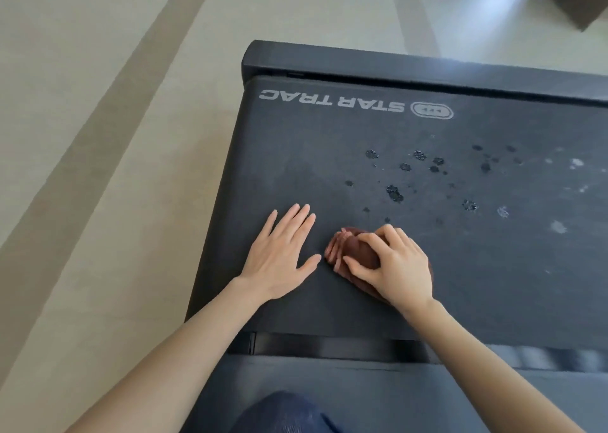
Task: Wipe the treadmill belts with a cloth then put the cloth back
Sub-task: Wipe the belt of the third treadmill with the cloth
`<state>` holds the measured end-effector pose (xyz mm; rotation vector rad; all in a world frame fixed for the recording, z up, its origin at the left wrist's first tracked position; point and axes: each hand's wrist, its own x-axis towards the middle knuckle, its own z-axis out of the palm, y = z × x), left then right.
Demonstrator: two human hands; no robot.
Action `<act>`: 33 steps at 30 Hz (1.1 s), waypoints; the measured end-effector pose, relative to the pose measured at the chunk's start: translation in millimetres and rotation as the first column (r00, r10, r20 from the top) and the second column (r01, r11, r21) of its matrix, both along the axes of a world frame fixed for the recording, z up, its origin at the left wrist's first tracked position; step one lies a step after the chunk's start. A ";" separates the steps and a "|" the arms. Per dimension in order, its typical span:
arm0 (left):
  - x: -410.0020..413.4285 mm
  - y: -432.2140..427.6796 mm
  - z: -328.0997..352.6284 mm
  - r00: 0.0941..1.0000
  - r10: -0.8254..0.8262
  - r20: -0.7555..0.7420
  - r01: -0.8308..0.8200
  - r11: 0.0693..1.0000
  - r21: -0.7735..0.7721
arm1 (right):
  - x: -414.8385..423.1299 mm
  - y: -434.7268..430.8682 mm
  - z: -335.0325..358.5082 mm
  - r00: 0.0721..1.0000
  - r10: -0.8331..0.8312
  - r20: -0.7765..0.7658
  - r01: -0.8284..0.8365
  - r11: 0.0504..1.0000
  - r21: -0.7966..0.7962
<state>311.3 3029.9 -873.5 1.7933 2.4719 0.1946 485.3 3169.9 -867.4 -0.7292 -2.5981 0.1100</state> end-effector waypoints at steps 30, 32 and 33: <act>-0.2 9.6 -3.3 0.997 0.054 0.063 -0.060 0.992 0.111 | -37.2 56.3 10.8 0.910 -0.394 0.132 0.402 0.914 -0.046; 0.9 8.3 -3.9 0.997 0.044 0.065 -0.052 0.990 0.133 | -8.6 22.4 10.7 0.917 -0.384 0.108 0.390 0.919 -0.046; 1.5 8.3 -4.3 0.997 0.043 0.068 -0.053 0.988 0.142 | 8.2 5.0 10.2 0.924 -0.367 0.108 0.373 0.927 -0.042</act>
